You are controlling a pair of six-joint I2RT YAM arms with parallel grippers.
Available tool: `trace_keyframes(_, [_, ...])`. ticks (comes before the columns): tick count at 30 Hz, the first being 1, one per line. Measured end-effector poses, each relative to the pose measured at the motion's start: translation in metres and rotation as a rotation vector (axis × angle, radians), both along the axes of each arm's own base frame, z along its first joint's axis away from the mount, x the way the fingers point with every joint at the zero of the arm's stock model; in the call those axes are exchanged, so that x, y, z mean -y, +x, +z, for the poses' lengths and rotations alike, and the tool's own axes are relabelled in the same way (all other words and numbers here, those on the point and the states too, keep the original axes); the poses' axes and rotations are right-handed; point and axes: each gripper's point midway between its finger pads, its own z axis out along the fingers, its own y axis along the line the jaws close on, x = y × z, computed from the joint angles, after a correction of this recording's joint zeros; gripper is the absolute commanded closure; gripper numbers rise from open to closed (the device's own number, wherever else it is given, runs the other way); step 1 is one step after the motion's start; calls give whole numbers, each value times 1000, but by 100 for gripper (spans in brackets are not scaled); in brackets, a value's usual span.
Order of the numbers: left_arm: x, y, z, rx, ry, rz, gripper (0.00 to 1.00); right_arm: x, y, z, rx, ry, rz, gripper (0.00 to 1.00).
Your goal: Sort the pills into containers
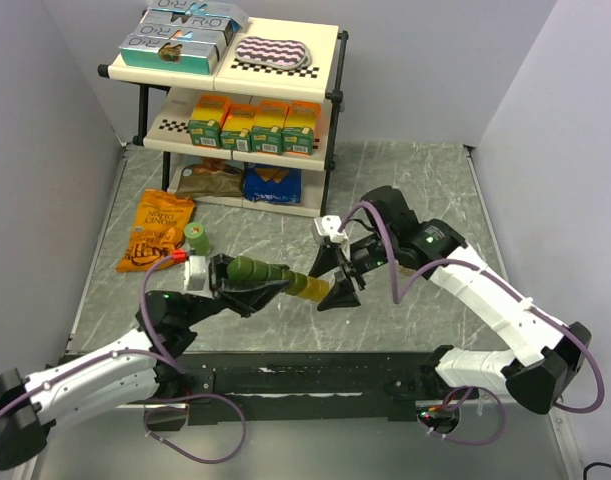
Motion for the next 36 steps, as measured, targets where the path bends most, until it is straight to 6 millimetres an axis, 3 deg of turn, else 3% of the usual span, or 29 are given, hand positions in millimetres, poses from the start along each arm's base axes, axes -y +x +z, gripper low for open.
trace_keyframes(1, [-3, -2, 2, 13, 1, -3, 99, 2, -1, 3, 13, -1, 8, 24])
trace_keyframes(5, [-13, -10, 3, 56, 27, -27, 99, 10, -9, 22, 69, 32, 40, 47])
trace_keyframes(12, [-5, -23, -18, 46, 122, -148, 99, 9, -23, 49, 98, 87, 103, 59])
trace_keyframes(19, [6, -26, -31, -3, 159, -231, 99, -6, -25, 34, 76, 41, 143, 60])
trace_keyframes(33, [7, -29, -22, 17, 137, -256, 99, -14, -19, 24, 85, 9, 128, 64])
trace_keyframes(36, [7, -30, -22, 19, 136, -255, 99, -14, -20, 24, 79, 8, 127, 69])
